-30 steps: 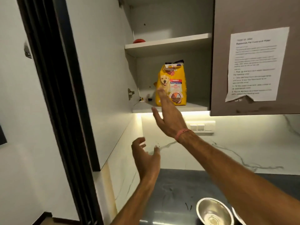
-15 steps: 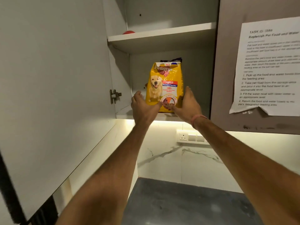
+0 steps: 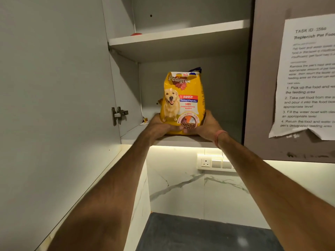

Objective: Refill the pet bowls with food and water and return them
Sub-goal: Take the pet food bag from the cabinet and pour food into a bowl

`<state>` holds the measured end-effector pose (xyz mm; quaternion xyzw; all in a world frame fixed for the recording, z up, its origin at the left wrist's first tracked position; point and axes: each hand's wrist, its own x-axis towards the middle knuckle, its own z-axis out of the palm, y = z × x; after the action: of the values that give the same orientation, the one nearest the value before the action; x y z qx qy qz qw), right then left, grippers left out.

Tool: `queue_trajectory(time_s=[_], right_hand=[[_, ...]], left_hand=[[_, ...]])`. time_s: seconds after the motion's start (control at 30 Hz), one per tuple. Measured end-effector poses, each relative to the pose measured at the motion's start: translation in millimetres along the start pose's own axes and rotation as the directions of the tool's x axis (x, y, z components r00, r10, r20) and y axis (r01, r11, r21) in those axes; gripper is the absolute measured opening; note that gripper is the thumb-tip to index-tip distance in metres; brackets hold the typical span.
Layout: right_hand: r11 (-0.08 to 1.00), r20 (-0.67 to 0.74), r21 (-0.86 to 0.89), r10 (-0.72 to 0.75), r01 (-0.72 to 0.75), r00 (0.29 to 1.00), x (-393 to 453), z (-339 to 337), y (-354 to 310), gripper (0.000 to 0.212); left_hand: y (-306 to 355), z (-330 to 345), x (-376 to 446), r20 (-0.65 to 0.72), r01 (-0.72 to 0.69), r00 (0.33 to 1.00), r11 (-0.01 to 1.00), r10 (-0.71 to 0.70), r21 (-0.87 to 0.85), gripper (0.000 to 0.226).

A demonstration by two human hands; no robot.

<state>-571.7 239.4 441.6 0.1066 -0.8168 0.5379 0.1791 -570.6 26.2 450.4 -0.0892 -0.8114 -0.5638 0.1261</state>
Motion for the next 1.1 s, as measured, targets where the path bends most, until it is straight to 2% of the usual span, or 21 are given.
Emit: queue_trajectory(time_s=[0.07, 0.2, 0.3, 0.4, 0.6, 0.87, 1.1], right_hand=[[1.000, -0.032, -0.015, -0.011, 0.010, 0.999, -0.8, 2.2, 1.3, 0.100], [0.998, -0.073, -0.049, -0.054, 0.050, 0.996, -9.6, 5.0, -0.6, 0.095], [0.995, -0.071, -0.056, -0.085, 0.081, 0.994, -19.5, 3.3, -2.8, 0.093], [0.992, -0.062, -0.054, -0.118, 0.115, 0.991, -32.9, 0.2, -4.7, 0.092], [0.980, -0.066, 0.018, -0.198, 0.199, 0.978, -71.1, 2.2, -5.5, 0.085], [0.953, -0.104, 0.078, -0.283, 0.292, 0.953, -122.5, 6.0, -2.7, 0.086], [0.930, -0.125, 0.015, -0.361, 0.366, 0.924, -167.3, 12.9, 15.5, 0.090]], left_hand=[[-5.0, -0.8, 1.3, -0.016, 0.006, 1.000, 0.999, -0.006, -0.032, 0.067], [-9.6, -0.6, -4.5, -0.074, -0.015, 0.997, 0.997, 0.009, -0.076, 0.091], [-5.4, -0.7, -17.2, -0.113, -0.036, 0.993, 0.995, 0.025, -0.093, 0.085], [-4.9, -1.9, -30.9, -0.146, -0.041, 0.989, 0.994, 0.025, -0.103, 0.088], [-4.7, -4.1, -70.2, -0.234, -0.104, 0.969, 0.989, 0.077, -0.104, 0.082], [-4.8, -0.6, -135.8, -0.365, -0.151, 0.925, 0.984, 0.106, -0.096, 0.097], [-38.9, 19.8, -185.1, -0.433, -0.113, 0.900, 0.984, 0.042, -0.141, 0.072]])
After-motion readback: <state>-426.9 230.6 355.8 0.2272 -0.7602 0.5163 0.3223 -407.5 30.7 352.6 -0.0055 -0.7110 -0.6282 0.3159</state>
